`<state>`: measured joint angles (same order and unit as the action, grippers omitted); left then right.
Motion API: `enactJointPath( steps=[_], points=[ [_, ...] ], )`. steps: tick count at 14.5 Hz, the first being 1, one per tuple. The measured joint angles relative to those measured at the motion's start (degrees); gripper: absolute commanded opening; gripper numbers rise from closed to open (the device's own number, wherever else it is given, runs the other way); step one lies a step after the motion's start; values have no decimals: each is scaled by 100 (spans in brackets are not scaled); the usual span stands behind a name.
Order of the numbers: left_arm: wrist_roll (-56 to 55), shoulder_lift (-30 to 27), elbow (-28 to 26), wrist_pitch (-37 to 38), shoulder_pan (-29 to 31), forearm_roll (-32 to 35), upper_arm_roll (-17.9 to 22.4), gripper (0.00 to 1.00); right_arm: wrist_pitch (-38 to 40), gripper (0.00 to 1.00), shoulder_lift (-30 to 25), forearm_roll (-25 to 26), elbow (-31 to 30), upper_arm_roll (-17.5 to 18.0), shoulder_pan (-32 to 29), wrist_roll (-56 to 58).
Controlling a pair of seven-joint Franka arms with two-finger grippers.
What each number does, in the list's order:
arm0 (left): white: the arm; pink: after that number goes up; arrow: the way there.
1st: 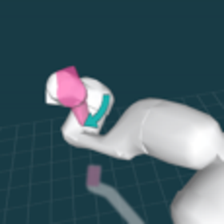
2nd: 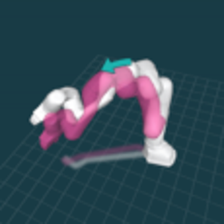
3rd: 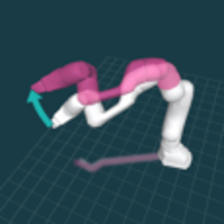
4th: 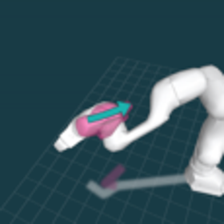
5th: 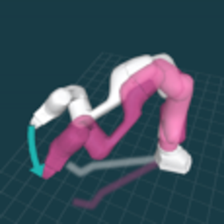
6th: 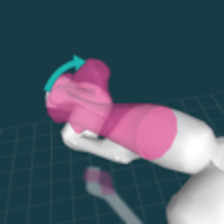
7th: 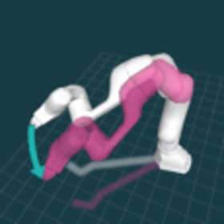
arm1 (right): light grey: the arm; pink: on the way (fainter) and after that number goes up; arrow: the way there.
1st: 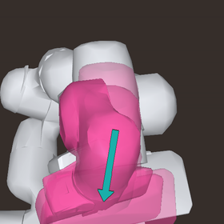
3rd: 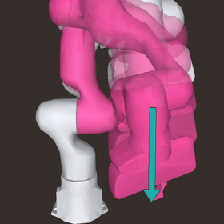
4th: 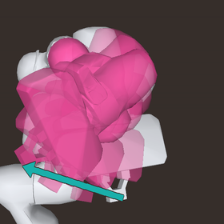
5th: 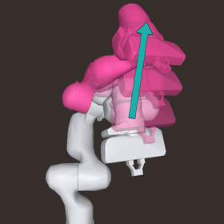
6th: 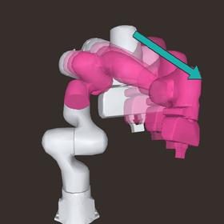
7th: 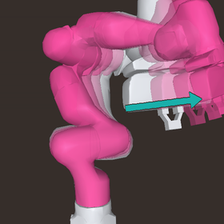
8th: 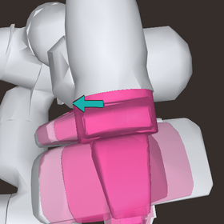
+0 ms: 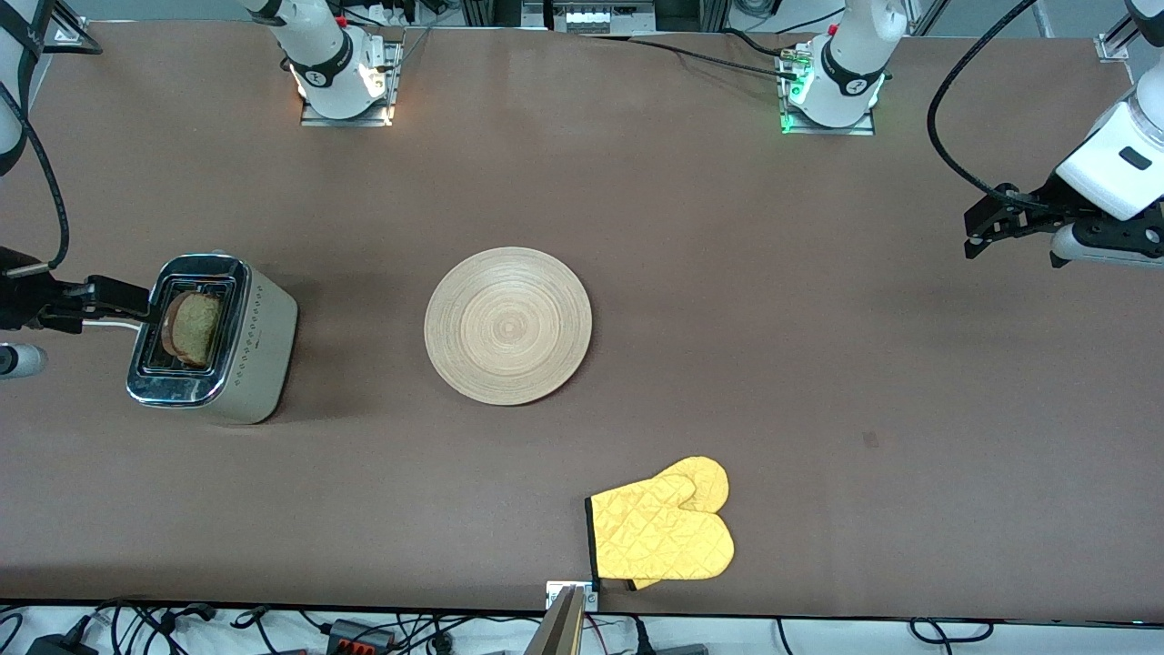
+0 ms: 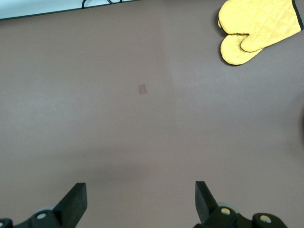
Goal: Move plate and put bread in toaster
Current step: 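Open the right gripper and raise it away from the toaster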
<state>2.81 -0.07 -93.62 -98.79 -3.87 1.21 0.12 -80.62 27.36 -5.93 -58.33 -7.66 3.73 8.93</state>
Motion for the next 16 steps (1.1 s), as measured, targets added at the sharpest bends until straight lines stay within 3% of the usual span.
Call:
enactJointPath(
  steps=[5, 9, 12, 16],
  points=[
    [0, -70, -77, -23, 22, 0, 6, 100, 84, 100, -47, 14, -64, -6, 69, -420],
    [0, -70, -84, -32, 22, 0, 9, 100, -789, 100, -1011, 239, -1422, -7, 85, -865],
    [0, -70, -86, -34, 23, 0, 10, 100, -964, 100, -1875, 361, -2361, -3, 87, -870],
    [0, -70, -86, -34, 23, 0, 11, 100, -1187, 100, -2356, 398, -2931, 37, 87, -861]
  ],
)
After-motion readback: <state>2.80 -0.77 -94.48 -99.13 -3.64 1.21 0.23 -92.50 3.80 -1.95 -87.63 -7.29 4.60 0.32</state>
